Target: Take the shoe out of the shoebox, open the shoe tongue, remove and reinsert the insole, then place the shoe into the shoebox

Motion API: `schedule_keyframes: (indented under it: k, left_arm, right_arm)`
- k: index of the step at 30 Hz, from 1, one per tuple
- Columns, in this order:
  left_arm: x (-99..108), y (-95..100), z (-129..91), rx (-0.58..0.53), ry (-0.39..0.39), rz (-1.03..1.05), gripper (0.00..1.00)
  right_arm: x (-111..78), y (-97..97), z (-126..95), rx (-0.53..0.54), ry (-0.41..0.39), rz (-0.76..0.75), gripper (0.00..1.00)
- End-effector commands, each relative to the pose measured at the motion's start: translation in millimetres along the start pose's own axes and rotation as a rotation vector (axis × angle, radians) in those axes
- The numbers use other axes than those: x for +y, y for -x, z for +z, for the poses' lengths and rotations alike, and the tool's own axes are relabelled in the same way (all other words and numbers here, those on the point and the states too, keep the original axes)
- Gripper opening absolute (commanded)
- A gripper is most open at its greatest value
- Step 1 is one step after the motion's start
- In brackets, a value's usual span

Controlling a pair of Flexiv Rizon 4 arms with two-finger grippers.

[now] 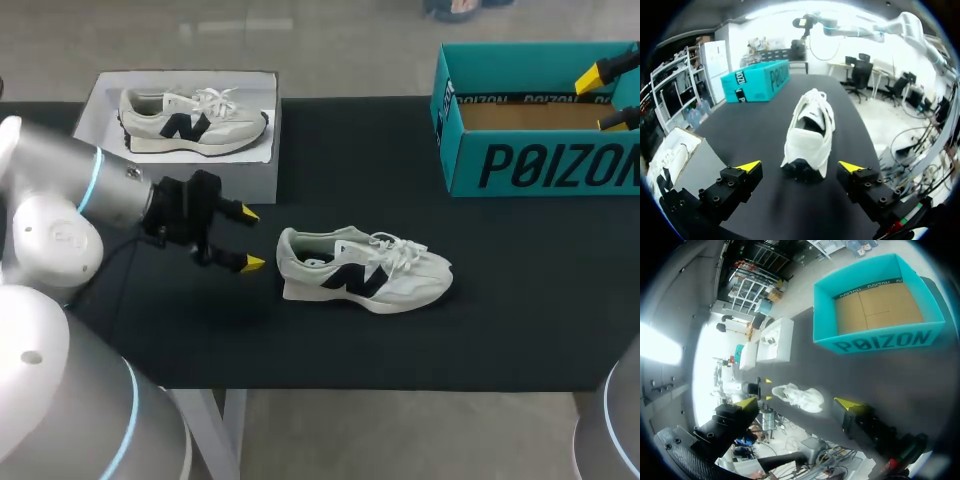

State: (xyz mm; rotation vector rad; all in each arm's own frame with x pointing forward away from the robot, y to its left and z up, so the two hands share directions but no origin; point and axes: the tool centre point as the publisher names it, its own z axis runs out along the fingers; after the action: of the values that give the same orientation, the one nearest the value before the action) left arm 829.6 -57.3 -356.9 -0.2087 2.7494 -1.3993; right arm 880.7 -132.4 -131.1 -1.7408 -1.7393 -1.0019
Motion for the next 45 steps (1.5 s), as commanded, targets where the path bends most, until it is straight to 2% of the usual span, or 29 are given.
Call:
schedule_keyframes:
  k: [1, 5, 11, 23, 45]
  left_arm:
    - [7, 12.8, 13, 0.173, -0.122, -0.021, 1.00]
    - [11, 11.6, 19, 0.215, -0.091, -0.008, 1.00]
    - [8, 10.5, 28, 0.230, -0.100, 0.002, 1.00]
    - [11, -1.4, 56, 0.185, -0.131, 0.020, 1.00]
    - [15, -9.6, 94, 0.138, -0.115, 0.053, 1.00]
  right_arm:
    - [0.0, 0.1, 0, -0.002, 0.000, 0.000, 1.00]
    - [0.0, 0.1, 0, -0.002, 0.000, 0.000, 1.00]
    - [0.0, 0.1, 0, -0.002, 0.000, 0.000, 1.00]
    - [0.0, 0.1, 0, -0.002, 0.000, 0.000, 1.00]
    - [0.0, 0.1, 0, -0.002, 0.000, 0.000, 1.00]
